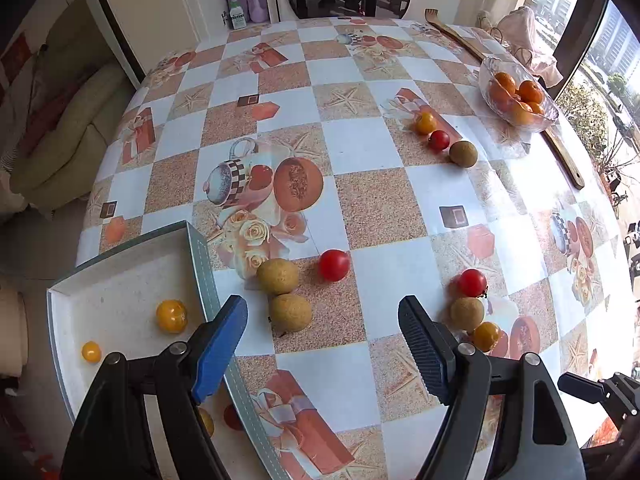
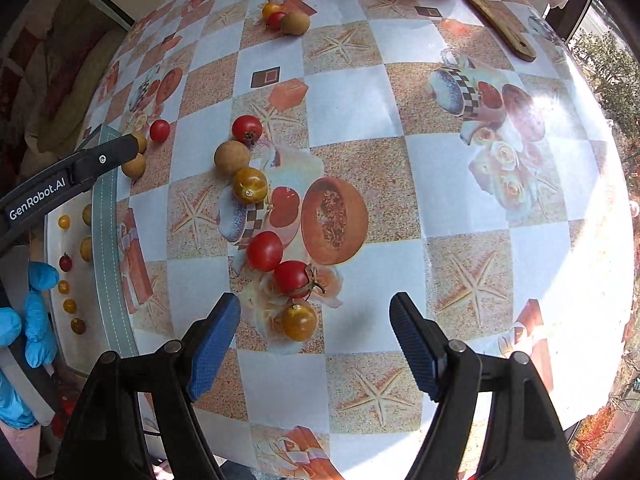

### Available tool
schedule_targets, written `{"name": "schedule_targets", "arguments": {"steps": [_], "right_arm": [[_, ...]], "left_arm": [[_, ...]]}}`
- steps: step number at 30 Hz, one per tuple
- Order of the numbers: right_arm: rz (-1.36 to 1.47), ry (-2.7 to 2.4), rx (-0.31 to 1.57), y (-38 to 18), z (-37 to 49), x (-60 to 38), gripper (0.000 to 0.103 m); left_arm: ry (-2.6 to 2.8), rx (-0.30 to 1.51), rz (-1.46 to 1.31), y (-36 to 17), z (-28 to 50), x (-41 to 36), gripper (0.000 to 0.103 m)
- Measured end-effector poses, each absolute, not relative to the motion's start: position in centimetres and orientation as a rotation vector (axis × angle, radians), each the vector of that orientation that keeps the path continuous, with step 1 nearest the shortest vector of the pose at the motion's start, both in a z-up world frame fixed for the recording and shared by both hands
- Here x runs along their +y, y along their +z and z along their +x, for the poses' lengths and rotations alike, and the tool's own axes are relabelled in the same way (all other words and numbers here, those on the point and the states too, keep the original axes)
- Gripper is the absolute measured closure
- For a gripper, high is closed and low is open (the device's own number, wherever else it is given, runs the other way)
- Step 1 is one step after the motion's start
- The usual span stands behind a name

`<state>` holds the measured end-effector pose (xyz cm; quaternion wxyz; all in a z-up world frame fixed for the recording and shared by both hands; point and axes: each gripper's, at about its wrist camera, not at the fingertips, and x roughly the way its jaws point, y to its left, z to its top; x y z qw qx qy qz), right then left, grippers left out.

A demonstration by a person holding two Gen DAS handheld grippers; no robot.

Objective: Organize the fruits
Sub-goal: 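Move both tools back over the fruits on the table, then grasp a red cherry tomato with the left tool while the right tool grasps a yellow tomato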

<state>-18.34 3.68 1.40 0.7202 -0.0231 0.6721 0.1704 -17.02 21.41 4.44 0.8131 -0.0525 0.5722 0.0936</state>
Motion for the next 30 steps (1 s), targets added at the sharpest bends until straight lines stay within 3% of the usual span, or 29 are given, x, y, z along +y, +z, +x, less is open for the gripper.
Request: {"name": "schedule_targets", "arguments": {"steps": [5, 18, 21, 22, 23, 25, 27, 28, 30], "right_arm": [[-0.043, 0.396, 1.496, 0.7, -18.7, 3.7, 0.023], [-0.06, 0.421, 1.479, 0.2, -20.2, 4.2, 0.047], [-0.061, 0.424, 1.461, 0.2, -20.7, 4.4, 0.053], [-0.065, 0.426, 1.456, 0.2, -20.8, 4.6, 0.055], [-0.069, 0.429, 1.451, 0.2, -20.9, 4.8, 0.06], [-0.08, 0.434, 1.444, 0.1, -21.1, 5.3, 0.069], [-0.09, 0.44, 1.443, 0.1, -21.3, 5.6, 0.08], [-0.085, 0.443, 1.447, 0.0, -21.3, 5.6, 0.08], [-0.065, 0.454, 1.454, 0.0, -21.3, 5.5, 0.08]], "left_arm": [[0.15, 1.246, -0.106, 3.2, -15.7, 20.5, 0.024], [-0.046, 1.269, -0.064, 2.9, -12.9, 14.0, 0.024], [-0.055, 1.311, -0.059, 1.9, -12.5, 13.4, 0.042], [-0.051, 1.322, -0.064, 1.6, -12.4, 13.4, 0.043], [-0.046, 1.326, -0.069, 1.4, -12.4, 13.3, 0.043], [-0.041, 1.337, -0.068, 1.2, -12.3, 13.2, 0.055], [-0.037, 1.33, -0.06, 1.2, -12.5, 13.1, 0.06], [-0.038, 1.326, -0.053, 1.2, -12.5, 13.1, 0.073], [-0.041, 1.319, -0.063, 1.2, -12.6, 13.3, 0.08]]}}
